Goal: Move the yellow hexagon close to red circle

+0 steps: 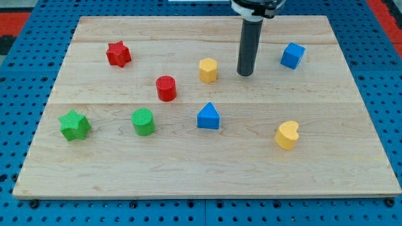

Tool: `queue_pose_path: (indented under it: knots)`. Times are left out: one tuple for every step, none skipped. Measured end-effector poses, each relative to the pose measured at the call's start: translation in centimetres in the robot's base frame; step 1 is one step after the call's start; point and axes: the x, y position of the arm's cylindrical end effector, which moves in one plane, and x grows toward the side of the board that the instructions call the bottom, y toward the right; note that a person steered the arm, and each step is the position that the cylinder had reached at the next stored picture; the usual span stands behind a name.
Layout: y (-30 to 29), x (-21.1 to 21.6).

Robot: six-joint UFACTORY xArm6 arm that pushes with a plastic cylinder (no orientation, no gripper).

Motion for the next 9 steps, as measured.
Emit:
queue_pose_path:
  knots:
    - [-4.4,-0.3]
    - [-6.4,-0.3]
    - [-5.2,-1.6]
    - [-6.9,-1.1]
    - [-7.5,1.8]
    - [-7.5,1.3]
    - [-7.4,-2.1]
    - [-9.7,-2.1]
    - [-10.4,0.7]
